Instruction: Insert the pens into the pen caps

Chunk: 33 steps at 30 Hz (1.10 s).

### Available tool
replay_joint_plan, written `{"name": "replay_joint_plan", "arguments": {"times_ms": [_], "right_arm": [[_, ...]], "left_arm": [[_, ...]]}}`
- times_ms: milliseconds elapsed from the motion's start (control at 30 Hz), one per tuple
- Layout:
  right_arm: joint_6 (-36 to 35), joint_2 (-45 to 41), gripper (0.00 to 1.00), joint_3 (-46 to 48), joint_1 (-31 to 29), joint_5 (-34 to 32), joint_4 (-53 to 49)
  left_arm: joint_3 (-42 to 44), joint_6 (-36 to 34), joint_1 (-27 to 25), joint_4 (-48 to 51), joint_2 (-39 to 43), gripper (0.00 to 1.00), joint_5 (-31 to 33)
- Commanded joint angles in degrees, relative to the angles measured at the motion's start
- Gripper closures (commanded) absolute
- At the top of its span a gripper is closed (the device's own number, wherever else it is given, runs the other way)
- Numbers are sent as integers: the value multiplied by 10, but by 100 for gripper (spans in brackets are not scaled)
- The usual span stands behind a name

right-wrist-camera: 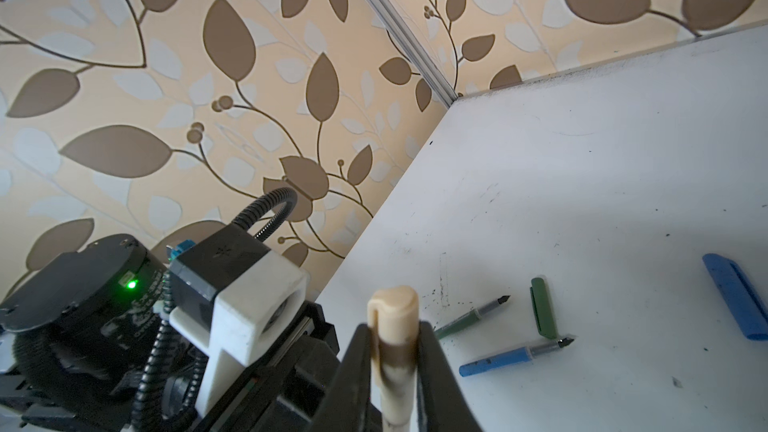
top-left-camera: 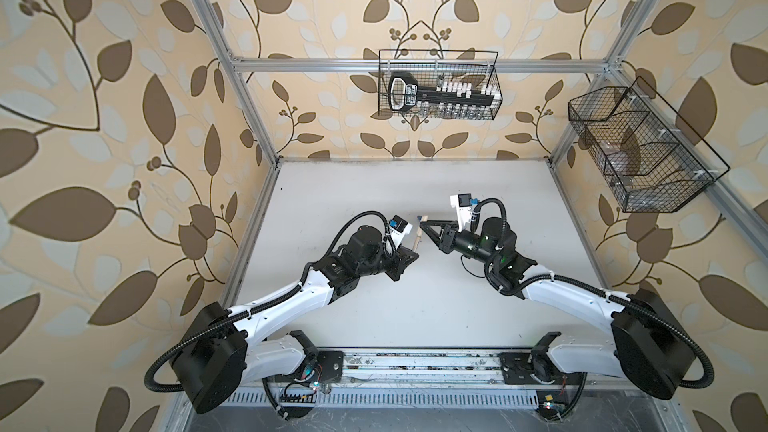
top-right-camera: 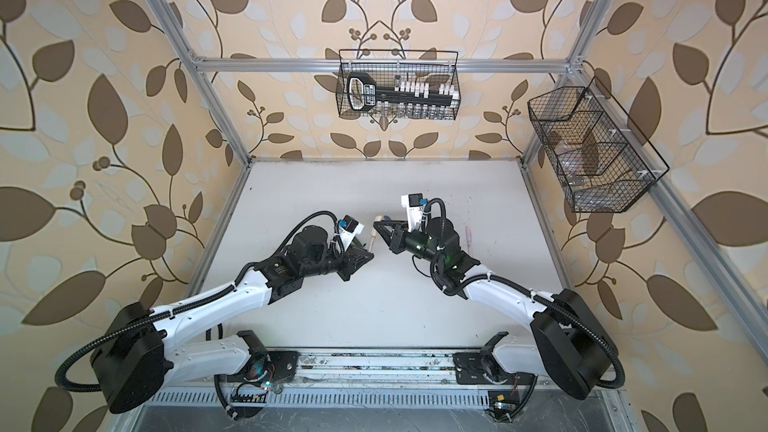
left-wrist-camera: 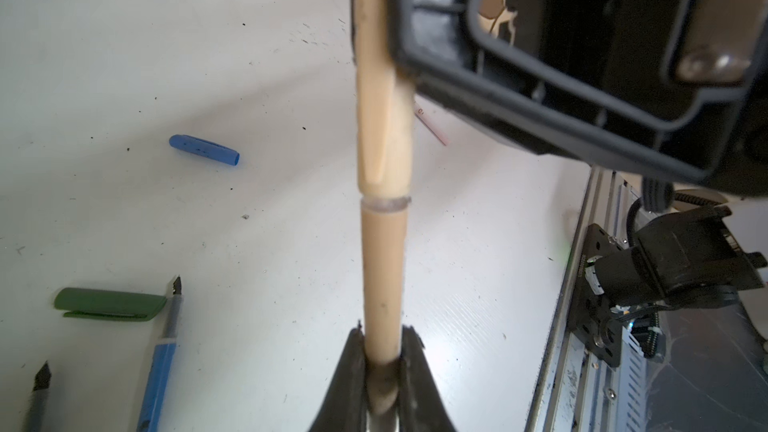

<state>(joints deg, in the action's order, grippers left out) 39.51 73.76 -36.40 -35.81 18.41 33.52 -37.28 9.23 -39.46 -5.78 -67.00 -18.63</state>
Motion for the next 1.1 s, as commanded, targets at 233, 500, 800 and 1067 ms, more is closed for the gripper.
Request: {"name": "replay_joint_plan", "arguments": {"times_ms": [233,500,800,1067], "right_arm": [[-43,-63,51,-27,-22,-26,-146],[-49,-193,40,1,2,-68,-236],[-70,-141,37,-89,24,-37,-303],[-72,-62,39,-140,24,-5,-286]], "left_arm": [[-4,-7,0,-41,14,88,15],[-9,-7,0,-38,8,88,11],[-9,-3,0,-43,5,88,0],[-12,-4,0,-39,1,88,0]]}}
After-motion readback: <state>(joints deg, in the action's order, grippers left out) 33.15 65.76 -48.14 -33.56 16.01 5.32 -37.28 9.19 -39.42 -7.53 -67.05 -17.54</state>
